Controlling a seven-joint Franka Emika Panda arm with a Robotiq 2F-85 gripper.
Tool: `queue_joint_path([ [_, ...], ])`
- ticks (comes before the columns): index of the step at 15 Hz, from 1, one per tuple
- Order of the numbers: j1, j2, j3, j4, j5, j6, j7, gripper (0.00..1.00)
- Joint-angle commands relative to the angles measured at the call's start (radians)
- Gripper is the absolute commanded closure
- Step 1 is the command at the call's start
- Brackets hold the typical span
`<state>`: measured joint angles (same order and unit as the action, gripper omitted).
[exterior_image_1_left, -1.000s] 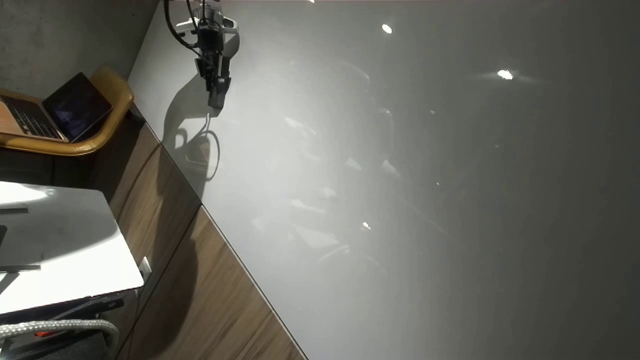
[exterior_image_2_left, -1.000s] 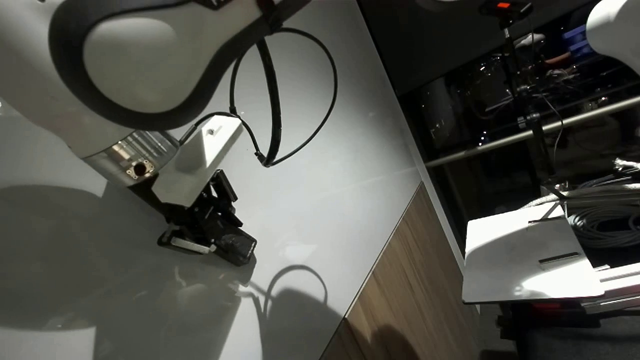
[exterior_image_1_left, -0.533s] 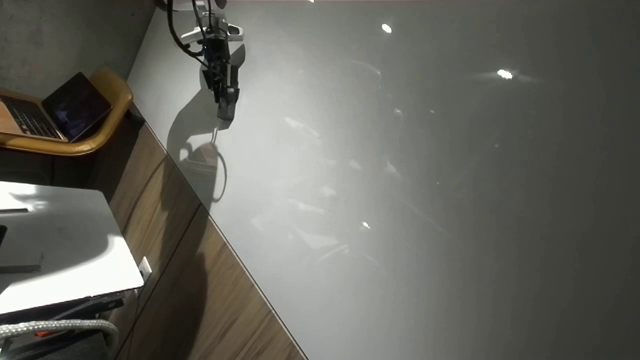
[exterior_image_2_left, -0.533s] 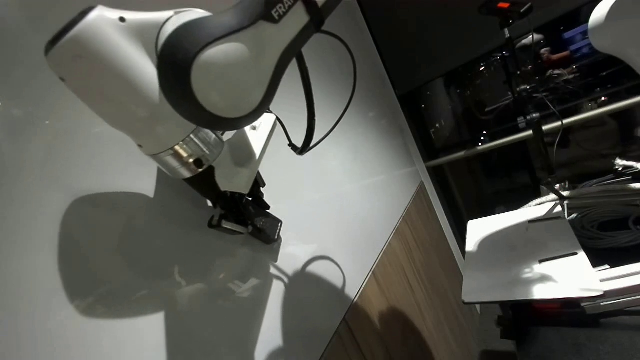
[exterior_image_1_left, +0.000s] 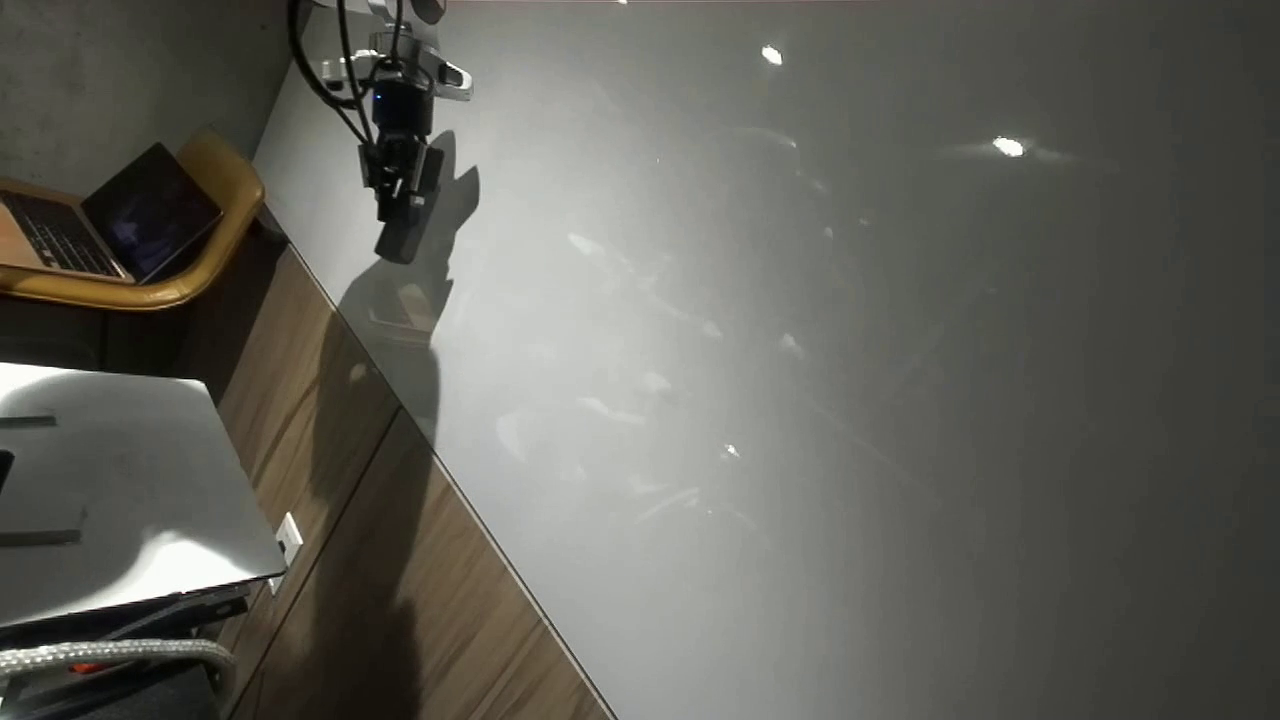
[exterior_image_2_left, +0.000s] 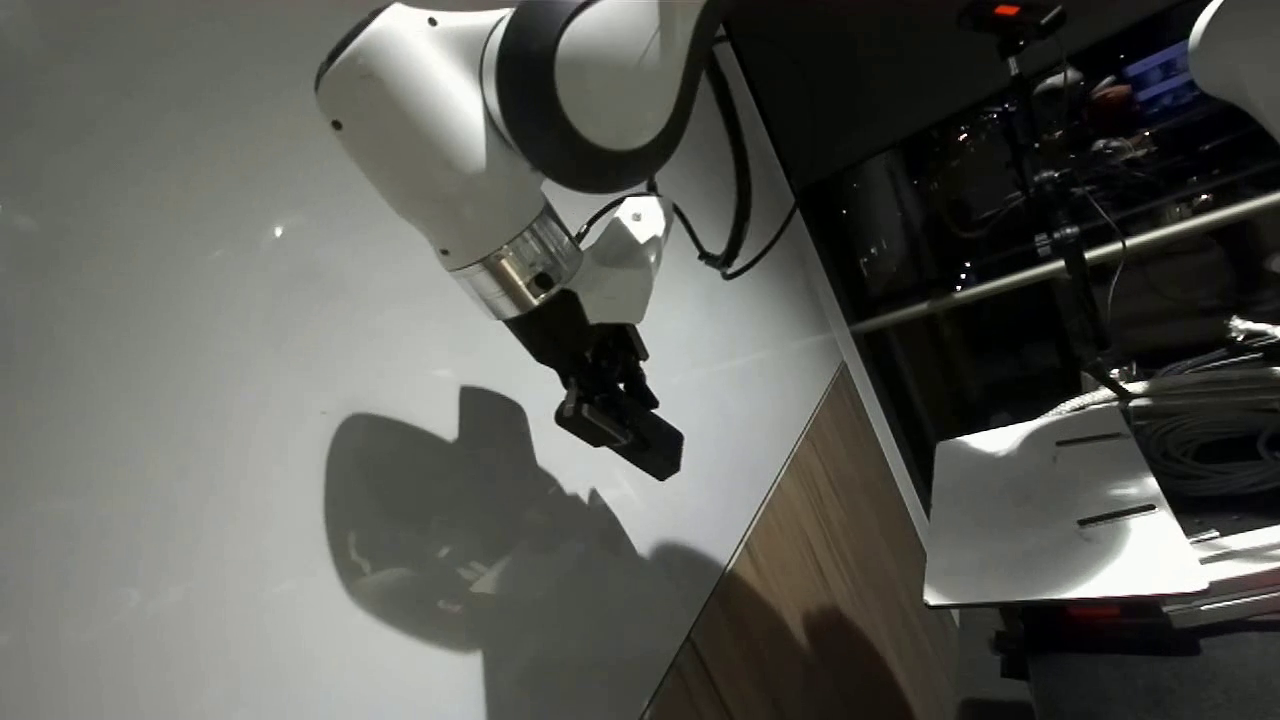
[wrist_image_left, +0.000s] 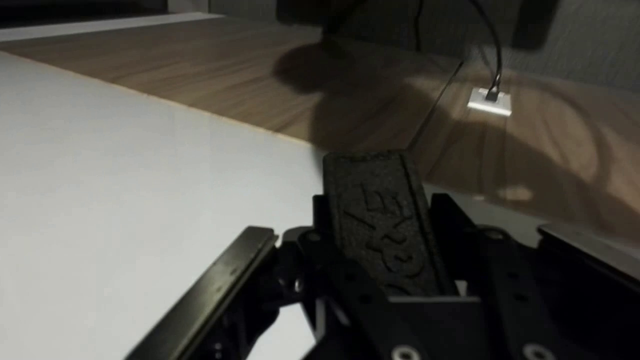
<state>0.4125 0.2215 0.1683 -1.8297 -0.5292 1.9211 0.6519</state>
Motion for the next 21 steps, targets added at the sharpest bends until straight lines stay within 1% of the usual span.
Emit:
queue_joint_path([
  [1, -0.037, -0.192, 0.049, -0.250, 0.152, 0.007, -0.066, 0.73],
  [5, -0.077, -0.339, 0.052, -0.499, 0.300, 0.027, -0.122, 0.73],
  [7, -0.118, -0.396, 0.031, -0.618, 0.327, 0.066, -0.175, 0.73],
  [8, -0.142, -0.406, 0.022, -0.649, 0.325, 0.078, -0.206, 0.73],
  [10, -0.190, -0.407, 0.004, -0.687, 0.307, 0.110, -0.268, 0.73],
  [12, -0.230, -0.381, -0.014, -0.687, 0.316, 0.117, -0.333, 0.73],
  [15, -0.273, -0.323, -0.037, -0.692, 0.327, 0.150, -0.397, 0.73],
  [19, -0.313, -0.248, -0.064, -0.698, 0.322, 0.193, -0.420, 0.73],
  [21, -0.325, -0.202, -0.076, -0.681, 0.326, 0.202, -0.421, 0.73],
])
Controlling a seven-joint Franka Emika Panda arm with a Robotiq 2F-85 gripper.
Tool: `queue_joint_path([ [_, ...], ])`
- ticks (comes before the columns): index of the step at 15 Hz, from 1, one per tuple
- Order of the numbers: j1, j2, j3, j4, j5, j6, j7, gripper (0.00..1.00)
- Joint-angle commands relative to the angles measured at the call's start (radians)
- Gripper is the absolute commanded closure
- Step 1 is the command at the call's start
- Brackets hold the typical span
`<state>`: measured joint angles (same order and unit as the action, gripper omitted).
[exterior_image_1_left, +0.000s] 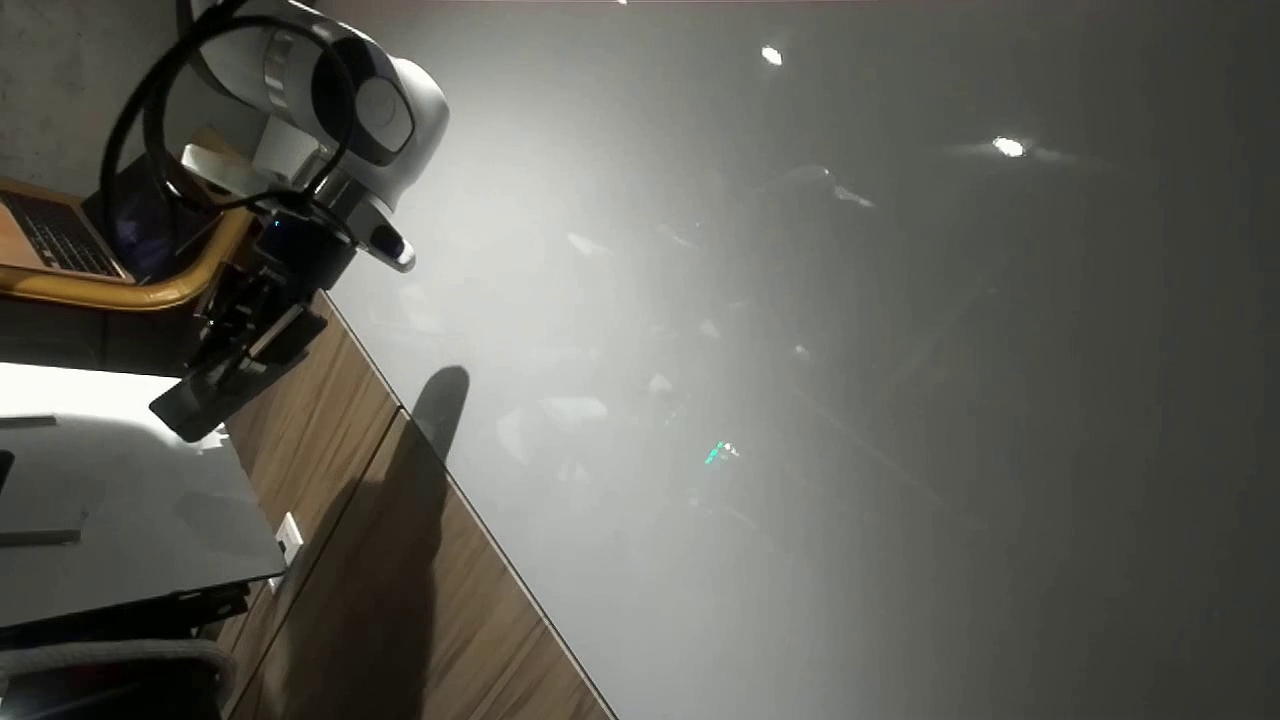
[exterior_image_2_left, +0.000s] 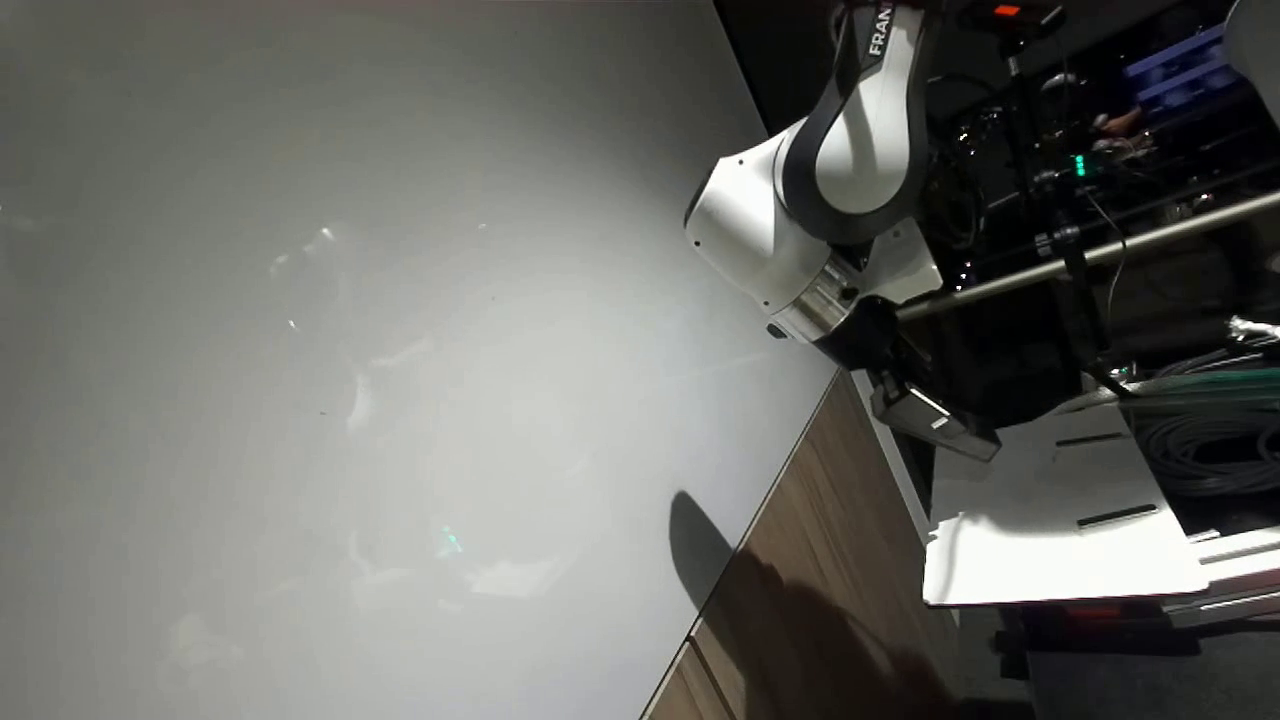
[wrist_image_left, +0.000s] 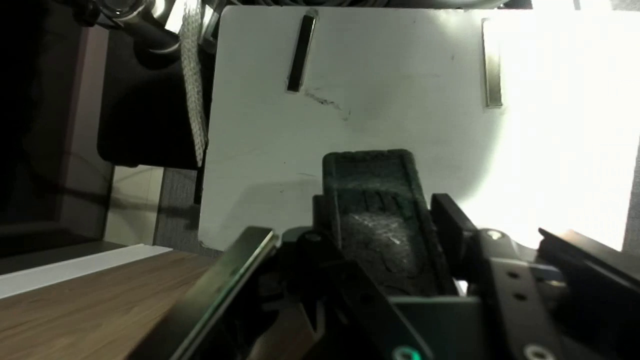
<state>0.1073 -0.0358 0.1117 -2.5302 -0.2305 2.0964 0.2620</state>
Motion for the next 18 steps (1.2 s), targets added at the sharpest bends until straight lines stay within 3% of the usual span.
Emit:
queue_joint_path([
  [1, -0.023, 0.077, -0.023, 0.029, 0.025, 0.027, -0.025, 0.73],
  [9, -0.017, 0.228, -0.040, 0.139, 0.033, -0.017, 0.044, 0.73],
  [18, -0.019, 0.283, -0.058, 0.158, 0.113, -0.136, 0.063, 0.73],
])
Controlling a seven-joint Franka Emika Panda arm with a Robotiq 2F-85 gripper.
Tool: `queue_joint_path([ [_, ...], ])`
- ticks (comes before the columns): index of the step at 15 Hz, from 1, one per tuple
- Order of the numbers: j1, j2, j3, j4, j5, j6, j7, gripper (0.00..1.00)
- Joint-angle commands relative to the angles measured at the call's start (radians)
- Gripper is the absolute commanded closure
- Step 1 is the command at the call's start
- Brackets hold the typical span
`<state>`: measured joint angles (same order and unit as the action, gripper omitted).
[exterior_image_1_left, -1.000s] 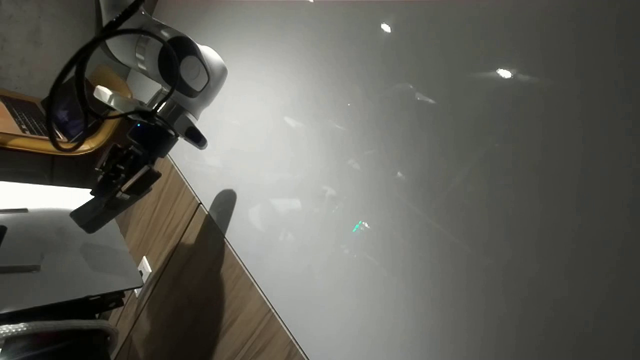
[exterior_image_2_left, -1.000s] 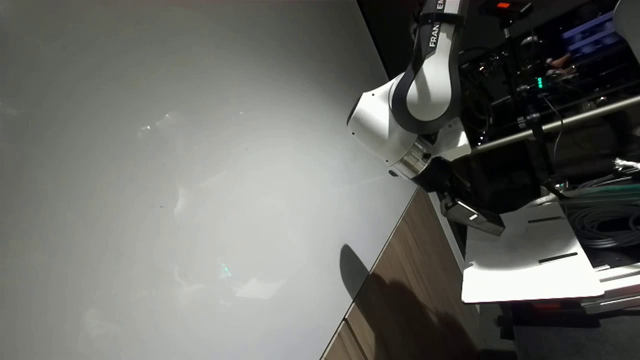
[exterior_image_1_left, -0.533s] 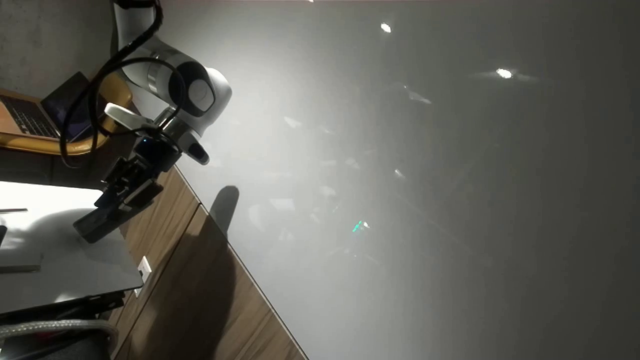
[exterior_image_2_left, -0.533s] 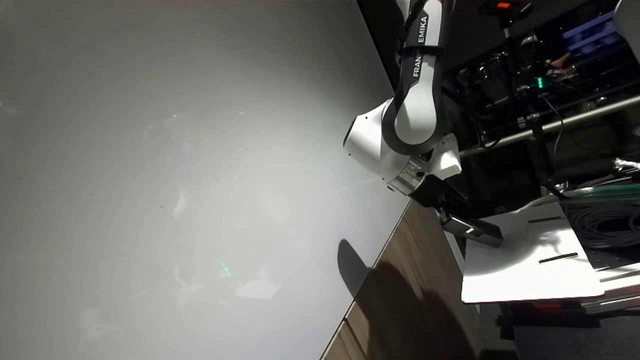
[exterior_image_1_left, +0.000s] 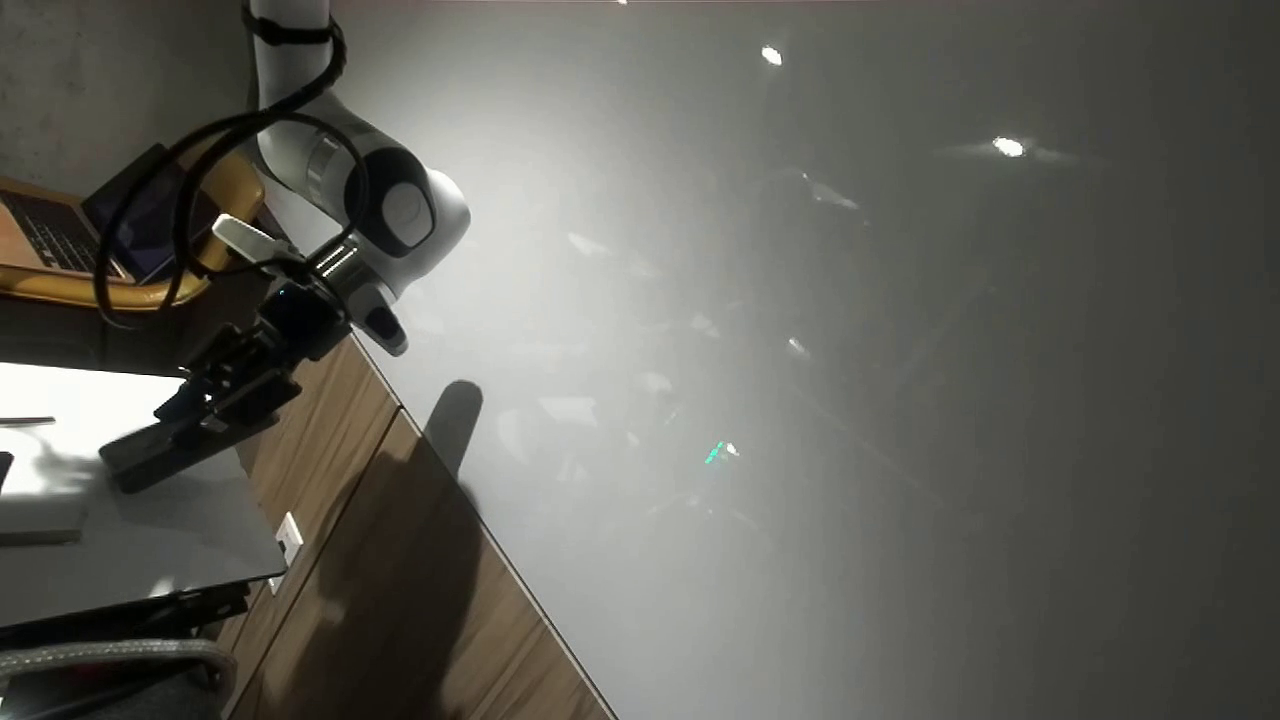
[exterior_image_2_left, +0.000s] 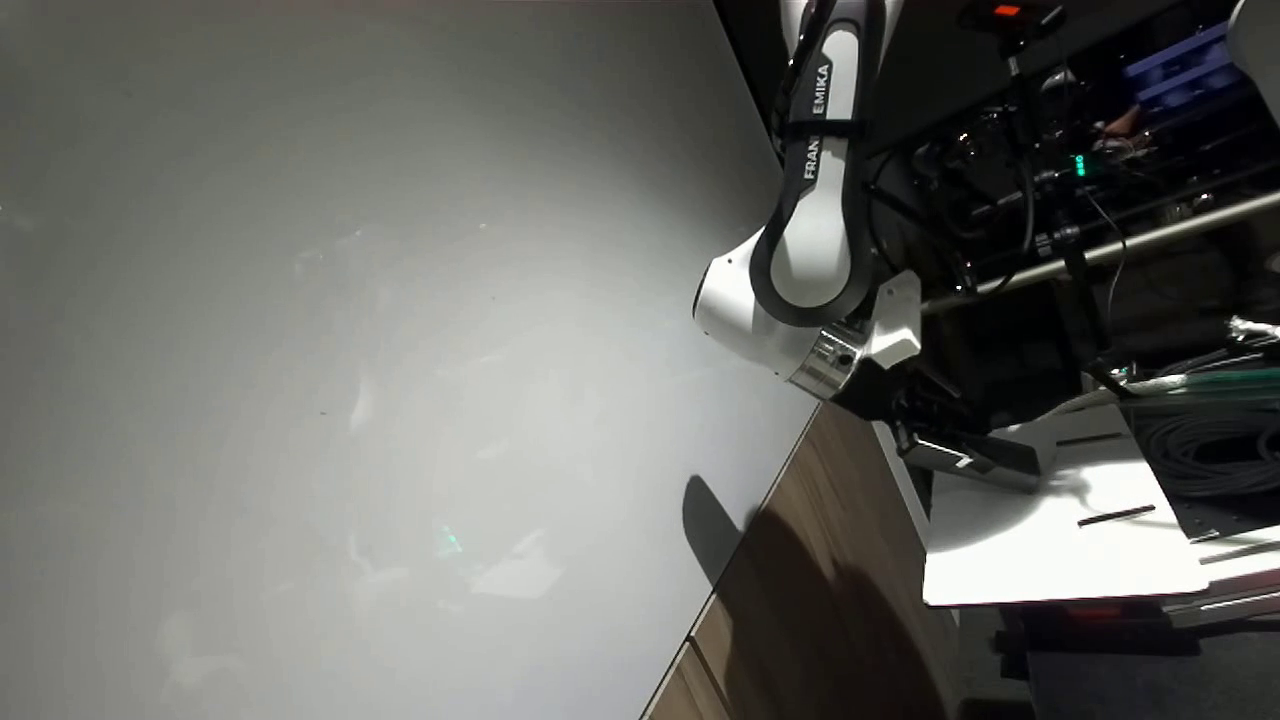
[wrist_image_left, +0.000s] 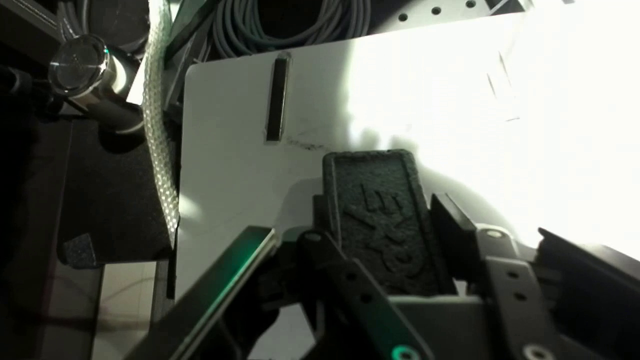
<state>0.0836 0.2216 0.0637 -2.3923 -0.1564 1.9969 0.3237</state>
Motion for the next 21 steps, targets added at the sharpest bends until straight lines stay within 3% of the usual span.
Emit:
queue_joint_path([
  [1, 0.005, 0.030, -0.010, 0.022, 0.042, -0.036, 0.001, 0.73],
  [8, 0.002, 0.030, -0.015, 0.033, 0.033, -0.013, -0.012, 0.73],
  [9, 0.003, 0.029, -0.015, 0.033, 0.032, -0.010, -0.009, 0.60],
  [10, 0.003, 0.029, -0.016, 0.032, 0.031, -0.009, -0.008, 0.23],
  [12, 0.002, 0.029, -0.017, 0.030, 0.033, -0.007, -0.009, 0.22],
  [15, 0.000, 0.028, -0.020, 0.029, 0.033, -0.006, -0.011, 0.00],
  [21, -0.001, 0.025, -0.027, 0.028, 0.026, -0.008, -0.016, 0.00],
])
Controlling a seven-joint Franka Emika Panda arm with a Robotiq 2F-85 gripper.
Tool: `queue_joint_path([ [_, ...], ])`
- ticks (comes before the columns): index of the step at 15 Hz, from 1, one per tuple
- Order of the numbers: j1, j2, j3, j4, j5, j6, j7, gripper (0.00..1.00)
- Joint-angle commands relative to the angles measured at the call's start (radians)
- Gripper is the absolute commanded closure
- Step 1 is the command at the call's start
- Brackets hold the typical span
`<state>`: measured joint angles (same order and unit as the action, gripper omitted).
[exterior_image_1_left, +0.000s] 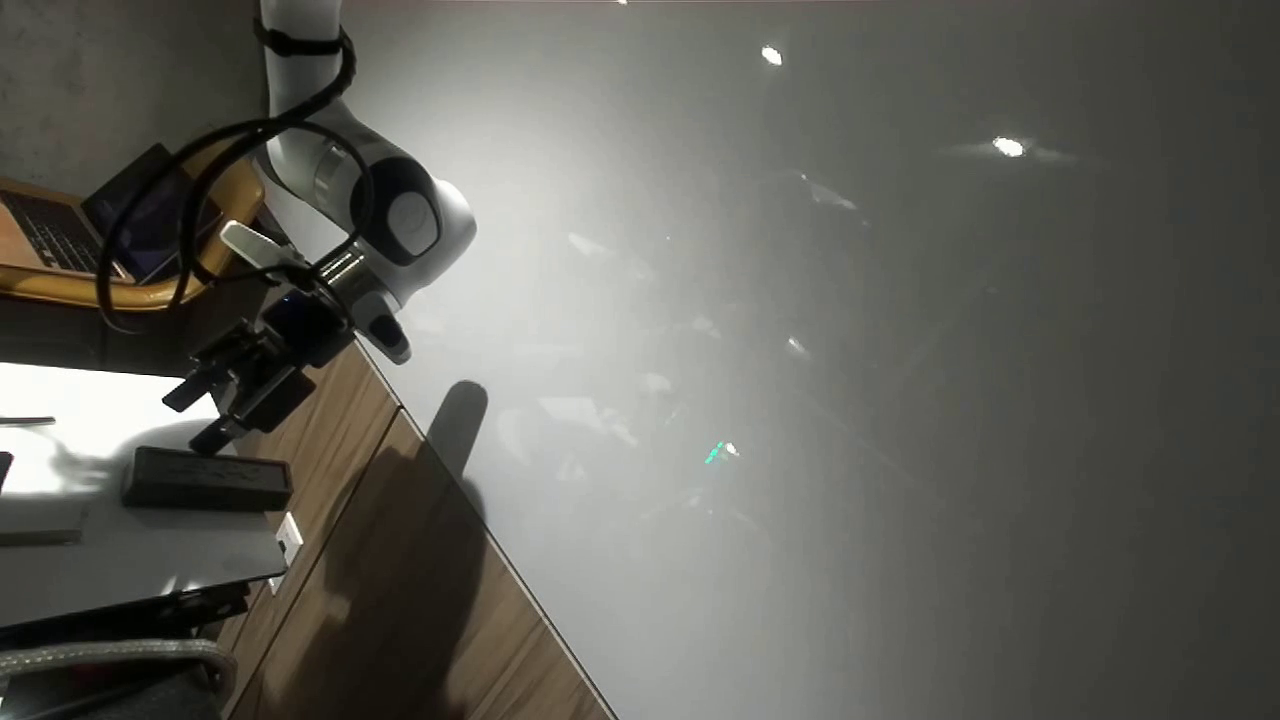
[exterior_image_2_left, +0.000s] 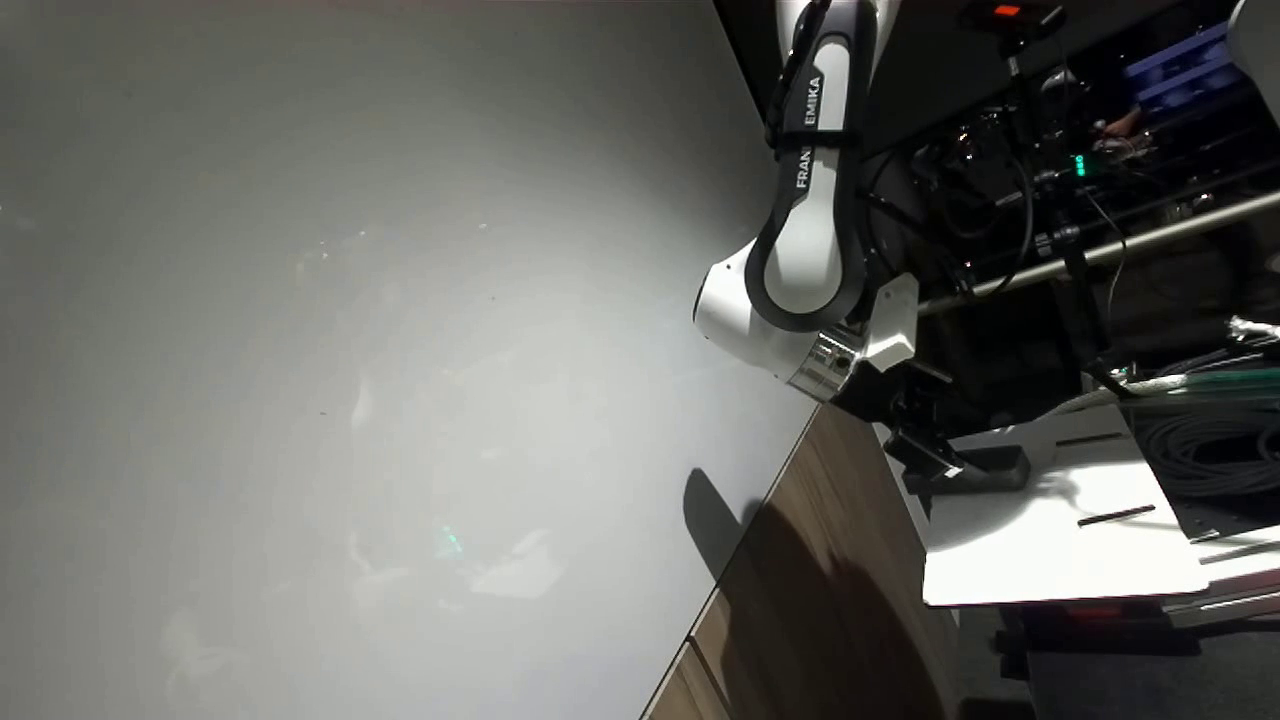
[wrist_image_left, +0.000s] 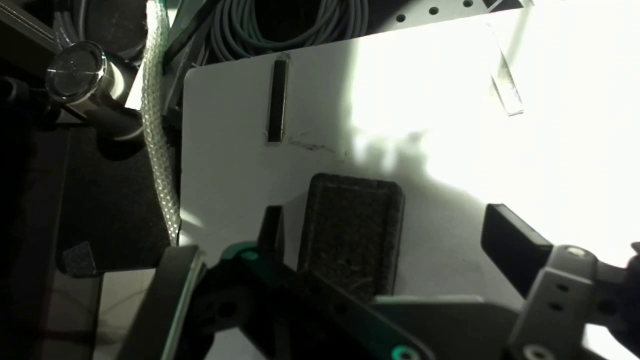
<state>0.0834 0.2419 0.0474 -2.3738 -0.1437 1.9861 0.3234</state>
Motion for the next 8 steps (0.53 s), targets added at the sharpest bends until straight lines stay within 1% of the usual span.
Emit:
queue_joint_path([
  [1, -0.001, 0.000, -0.013, 0.007, 0.003, 0.011, -0.021, 0.00],
  [4, -0.008, -0.005, -0.022, -0.009, -0.021, 0.057, -0.048, 0.00],
  [8, -0.034, 0.006, -0.059, -0.050, -0.064, 0.194, -0.105, 0.00],
])
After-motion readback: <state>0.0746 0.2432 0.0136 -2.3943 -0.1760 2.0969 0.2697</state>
